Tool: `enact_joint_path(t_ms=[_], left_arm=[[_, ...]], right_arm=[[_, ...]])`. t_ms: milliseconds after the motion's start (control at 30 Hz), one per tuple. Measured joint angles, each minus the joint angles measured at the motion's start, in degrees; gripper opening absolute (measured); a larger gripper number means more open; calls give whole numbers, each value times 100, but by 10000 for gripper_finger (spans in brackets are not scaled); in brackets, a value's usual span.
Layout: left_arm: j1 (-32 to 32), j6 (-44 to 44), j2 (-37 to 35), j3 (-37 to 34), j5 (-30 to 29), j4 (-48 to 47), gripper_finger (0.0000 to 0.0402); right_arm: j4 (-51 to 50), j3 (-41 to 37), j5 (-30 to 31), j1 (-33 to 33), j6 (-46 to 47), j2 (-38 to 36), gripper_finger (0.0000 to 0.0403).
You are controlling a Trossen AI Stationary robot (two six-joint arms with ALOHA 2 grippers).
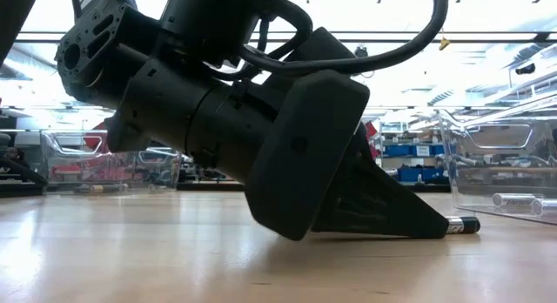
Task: Sort batteries
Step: Put the silver battery into the bottom transparent bin
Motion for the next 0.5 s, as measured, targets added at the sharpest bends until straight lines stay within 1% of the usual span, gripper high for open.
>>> enact_joint_path(t_ms=[167, 500], left_arm=[[7, 95, 5, -4, 92, 7, 147], [17, 43, 11, -4, 94, -76, 59]], right_arm=[[12, 0, 0, 0, -2, 0, 75], [20, 0, 119, 0, -3, 0, 75]])
